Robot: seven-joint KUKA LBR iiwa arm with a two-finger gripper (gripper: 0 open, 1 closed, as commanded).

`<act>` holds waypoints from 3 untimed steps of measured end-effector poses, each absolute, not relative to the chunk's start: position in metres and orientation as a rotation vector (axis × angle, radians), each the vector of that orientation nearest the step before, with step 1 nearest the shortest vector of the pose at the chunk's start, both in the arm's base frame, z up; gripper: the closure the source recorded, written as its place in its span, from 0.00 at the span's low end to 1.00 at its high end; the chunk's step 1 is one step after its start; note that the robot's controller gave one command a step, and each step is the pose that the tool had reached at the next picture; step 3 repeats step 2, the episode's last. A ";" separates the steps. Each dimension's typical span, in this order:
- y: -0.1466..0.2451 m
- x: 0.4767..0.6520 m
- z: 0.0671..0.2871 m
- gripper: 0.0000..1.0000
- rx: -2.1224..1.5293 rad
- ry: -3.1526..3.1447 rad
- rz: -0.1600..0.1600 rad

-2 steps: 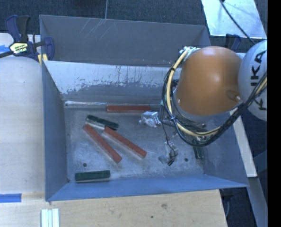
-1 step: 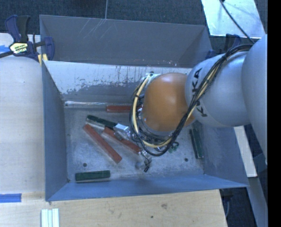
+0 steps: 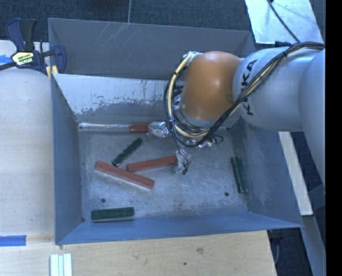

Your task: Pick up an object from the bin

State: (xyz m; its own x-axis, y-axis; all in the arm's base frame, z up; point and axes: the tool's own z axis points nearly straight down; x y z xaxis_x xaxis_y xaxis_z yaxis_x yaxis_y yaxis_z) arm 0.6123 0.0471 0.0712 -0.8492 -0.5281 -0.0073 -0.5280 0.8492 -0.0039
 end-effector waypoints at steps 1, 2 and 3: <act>0.049 0.610 0.072 1.00 -0.861 3.016 0.001; 0.059 0.585 0.203 1.00 -0.943 2.985 -0.003; 0.059 0.585 0.203 1.00 -0.943 2.985 -0.003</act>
Offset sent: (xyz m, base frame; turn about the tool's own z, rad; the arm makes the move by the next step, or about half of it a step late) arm 0.0000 0.0000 0.0000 0.0000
